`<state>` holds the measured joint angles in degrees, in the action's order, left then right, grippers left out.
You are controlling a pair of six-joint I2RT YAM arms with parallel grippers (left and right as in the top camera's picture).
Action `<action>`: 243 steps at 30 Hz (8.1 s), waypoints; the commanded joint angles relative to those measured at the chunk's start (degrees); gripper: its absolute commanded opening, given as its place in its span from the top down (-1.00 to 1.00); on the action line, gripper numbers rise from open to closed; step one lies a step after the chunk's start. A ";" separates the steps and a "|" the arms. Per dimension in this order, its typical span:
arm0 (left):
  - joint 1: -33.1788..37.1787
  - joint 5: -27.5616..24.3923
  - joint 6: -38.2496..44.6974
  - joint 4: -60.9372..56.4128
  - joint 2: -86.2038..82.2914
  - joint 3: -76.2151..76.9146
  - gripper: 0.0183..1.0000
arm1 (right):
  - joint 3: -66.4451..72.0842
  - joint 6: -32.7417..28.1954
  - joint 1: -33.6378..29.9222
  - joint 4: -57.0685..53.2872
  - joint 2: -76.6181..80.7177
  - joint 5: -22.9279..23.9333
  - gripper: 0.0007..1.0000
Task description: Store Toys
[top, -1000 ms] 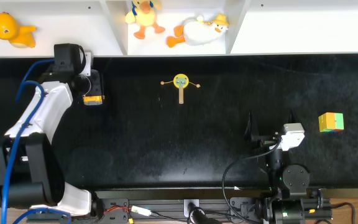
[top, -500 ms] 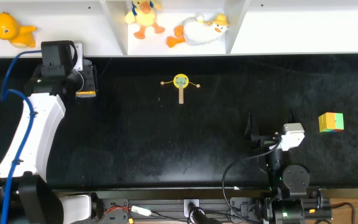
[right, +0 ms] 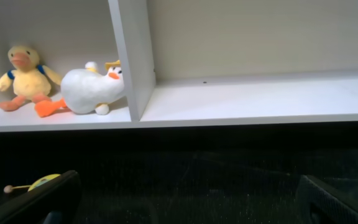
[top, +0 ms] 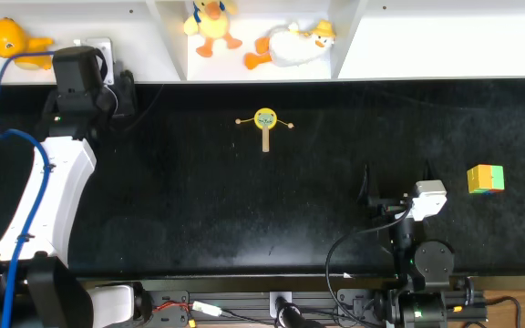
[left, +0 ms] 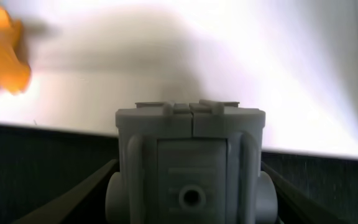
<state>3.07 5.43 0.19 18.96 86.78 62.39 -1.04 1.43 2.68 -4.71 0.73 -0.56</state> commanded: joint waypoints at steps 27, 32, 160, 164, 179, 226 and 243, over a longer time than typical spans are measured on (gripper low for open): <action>2.12 -3.91 1.44 -18.58 7.89 1.44 0.34 | 0.76 -0.33 -0.09 0.22 -0.48 0.57 -0.99; 2.29 -3.98 1.46 -21.20 8.09 1.44 0.34 | 0.76 -0.33 -0.09 0.22 -0.48 0.57 -0.99; -3.08 9.75 -4.96 31.65 -27.39 4.07 -1.00 | 0.76 -0.33 -0.09 0.22 -0.48 0.57 -0.99; -3.02 13.94 -4.94 31.58 -29.57 2.29 -1.00 | 0.76 -0.33 -0.09 0.22 -0.48 0.59 -0.99; 8.07 2.67 -4.55 8.00 -57.61 -29.94 -1.00 | 0.76 -0.33 -0.09 0.22 -0.48 0.57 -0.99; 1.29 -0.87 -4.96 -12.52 -86.66 -60.94 -1.00 | 0.76 -0.33 -0.09 0.22 -0.48 0.57 -0.99; -2.82 -1.53 -5.18 -14.47 -86.66 -61.94 -1.00 | 0.76 -0.33 -0.09 0.22 -0.48 0.57 -0.99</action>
<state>0.67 4.69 -4.36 4.67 0.84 0.99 -1.04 1.28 2.66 -4.73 0.73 -0.56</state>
